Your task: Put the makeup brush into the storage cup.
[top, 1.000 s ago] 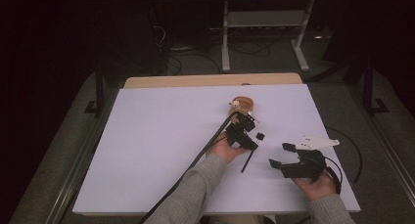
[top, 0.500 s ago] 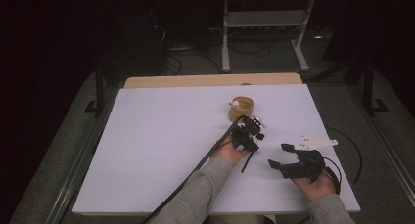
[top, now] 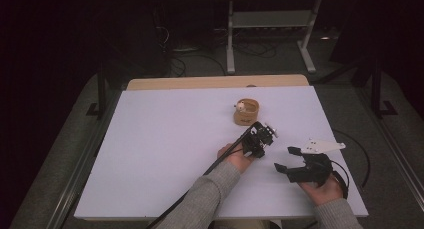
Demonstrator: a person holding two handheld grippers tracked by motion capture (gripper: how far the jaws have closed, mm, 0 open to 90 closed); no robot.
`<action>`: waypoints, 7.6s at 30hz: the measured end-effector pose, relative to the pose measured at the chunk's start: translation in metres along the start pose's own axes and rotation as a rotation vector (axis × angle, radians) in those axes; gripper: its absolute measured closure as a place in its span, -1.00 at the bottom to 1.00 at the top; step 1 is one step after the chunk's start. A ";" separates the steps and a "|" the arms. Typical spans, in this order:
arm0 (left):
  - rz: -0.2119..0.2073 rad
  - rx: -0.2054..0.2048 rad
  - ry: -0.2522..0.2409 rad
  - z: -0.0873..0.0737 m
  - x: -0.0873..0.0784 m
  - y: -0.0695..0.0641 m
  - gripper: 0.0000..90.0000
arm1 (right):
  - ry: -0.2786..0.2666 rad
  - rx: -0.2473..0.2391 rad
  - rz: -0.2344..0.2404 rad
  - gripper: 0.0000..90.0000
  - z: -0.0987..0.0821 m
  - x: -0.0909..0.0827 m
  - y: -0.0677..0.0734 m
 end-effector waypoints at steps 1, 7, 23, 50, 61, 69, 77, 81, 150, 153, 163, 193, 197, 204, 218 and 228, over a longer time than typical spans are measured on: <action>-0.009 -0.001 0.007 0.001 0.000 0.000 0.90 | 0.000 0.001 -0.001 -0.53 0.000 0.000 0.000; -0.020 0.003 0.046 0.006 0.001 0.001 0.90 | -0.001 -0.008 0.005 -0.53 0.000 0.001 0.001; -0.094 -0.041 -0.049 -0.004 -0.025 0.019 0.90 | 0.007 0.011 0.018 -0.54 -0.001 0.002 0.000; -0.177 -0.129 -0.381 -0.097 -0.122 0.053 0.90 | -0.005 0.017 0.171 -0.54 0.021 0.015 0.028; -0.244 -0.157 -0.530 -0.127 -0.153 0.059 0.91 | -0.007 -0.024 0.278 -0.47 0.060 0.025 0.056; -0.247 -0.138 -0.593 -0.142 -0.170 0.054 0.90 | -0.027 -0.022 0.351 -0.39 0.085 0.032 0.071; -0.243 -0.115 -0.672 -0.153 -0.171 0.043 0.90 | -0.029 0.004 0.420 -0.27 0.100 0.047 0.093; -0.243 -0.113 -0.680 -0.156 -0.168 0.040 0.90 | -0.005 0.013 0.456 -0.17 0.100 0.061 0.104; -0.296 -0.013 -0.772 -0.160 -0.165 0.009 1.00 | 0.023 -0.073 0.470 0.86 0.088 0.076 0.106; -0.297 -0.011 -0.747 -0.160 -0.163 0.009 1.00 | 0.033 -0.083 0.469 0.88 0.088 0.077 0.109; -0.316 -0.015 -0.742 -0.160 -0.162 0.008 0.85 | 0.037 -0.086 0.470 0.88 0.088 0.076 0.109; -0.278 -0.003 -0.696 -0.155 -0.162 0.005 0.90 | -0.043 -0.129 0.410 0.69 0.102 0.059 0.114; -0.279 0.011 -0.688 -0.154 -0.163 0.003 0.89 | -0.044 -0.129 0.407 0.86 0.104 0.059 0.115; -0.275 -0.005 -0.659 -0.160 -0.162 0.006 0.50 | -0.003 -0.141 0.413 0.88 0.103 0.062 0.112; -0.191 0.024 -0.560 -0.180 -0.164 -0.004 0.34 | 0.021 -0.093 0.400 0.88 0.098 0.065 0.092; -0.182 -0.004 -0.564 -0.205 -0.166 -0.003 0.32 | 0.042 -0.098 0.378 0.88 0.105 0.062 0.073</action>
Point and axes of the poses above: each handheld gripper's, and its own axes: x roughly forward along the jaws, z roughly out of its top, y roughly to its left, the point moved 1 cm from there along x, roughly forward along the jaws, and after that the axes turned 13 degrees about -z, right-handed, at the moved point
